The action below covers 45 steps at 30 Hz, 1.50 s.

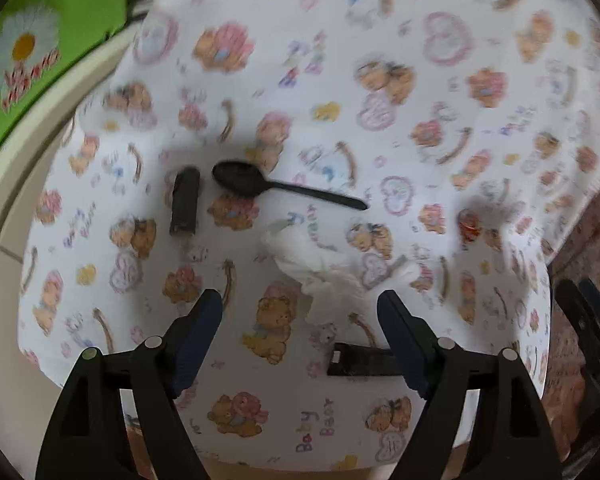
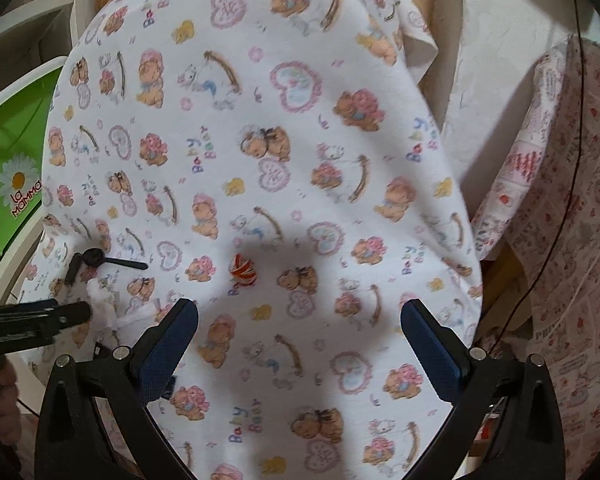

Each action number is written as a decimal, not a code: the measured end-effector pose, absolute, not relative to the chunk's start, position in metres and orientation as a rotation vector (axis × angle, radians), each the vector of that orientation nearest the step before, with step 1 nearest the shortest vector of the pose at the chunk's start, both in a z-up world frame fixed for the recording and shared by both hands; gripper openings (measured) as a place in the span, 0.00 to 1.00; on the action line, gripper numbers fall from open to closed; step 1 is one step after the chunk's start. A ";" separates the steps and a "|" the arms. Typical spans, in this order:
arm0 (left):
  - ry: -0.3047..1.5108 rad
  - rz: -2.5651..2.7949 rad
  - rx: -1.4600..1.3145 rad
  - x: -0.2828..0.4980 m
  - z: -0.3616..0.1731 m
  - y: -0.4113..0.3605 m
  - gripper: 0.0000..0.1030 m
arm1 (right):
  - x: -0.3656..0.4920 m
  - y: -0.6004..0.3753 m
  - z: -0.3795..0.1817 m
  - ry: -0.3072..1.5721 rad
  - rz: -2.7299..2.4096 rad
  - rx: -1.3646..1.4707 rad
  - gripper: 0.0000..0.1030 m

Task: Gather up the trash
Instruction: 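Grasp the crumpled white tissue with the left tool, then grasp the white stick with the right tool while the left tool holds the tissue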

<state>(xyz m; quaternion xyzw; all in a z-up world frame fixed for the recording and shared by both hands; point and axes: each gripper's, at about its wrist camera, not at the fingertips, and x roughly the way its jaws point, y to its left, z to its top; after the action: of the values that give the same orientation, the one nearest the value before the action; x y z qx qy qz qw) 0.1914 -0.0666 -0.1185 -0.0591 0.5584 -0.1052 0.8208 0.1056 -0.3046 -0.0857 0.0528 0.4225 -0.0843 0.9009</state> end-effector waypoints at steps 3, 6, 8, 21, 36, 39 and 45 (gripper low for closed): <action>1.233 -0.224 -0.181 0.199 -0.127 -0.067 0.75 | 0.107 -0.304 -0.087 0.877 -0.175 0.111 0.99; 1.250 -0.244 -0.176 0.201 -0.128 -0.074 0.73 | 0.108 -0.301 -0.088 0.871 -0.185 0.090 0.99; 1.228 -0.233 -0.105 0.200 -0.124 -0.085 0.69 | 0.107 -0.298 -0.087 0.860 -0.197 0.069 0.99; 1.151 -0.204 -0.073 0.192 -0.107 -0.087 0.09 | 0.104 -0.289 -0.083 0.833 -0.197 0.018 0.99; 0.818 -0.159 0.013 0.151 -0.040 -0.053 0.11 | 0.112 -0.276 -0.087 0.863 -0.094 0.163 0.99; 0.825 -0.154 -0.019 0.154 -0.038 -0.044 0.11 | 0.116 -0.265 -0.092 0.885 -0.061 0.190 0.99; 0.882 -0.156 -0.072 0.160 -0.052 -0.034 0.11 | 0.129 -0.244 -0.109 0.978 0.066 0.291 0.99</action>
<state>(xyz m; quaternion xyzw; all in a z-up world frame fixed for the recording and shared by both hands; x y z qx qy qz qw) 0.1598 -0.0339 -0.0515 -0.0347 0.4265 -0.0753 0.9007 0.1286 -0.2440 -0.1087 0.1392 0.4679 0.0314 0.8722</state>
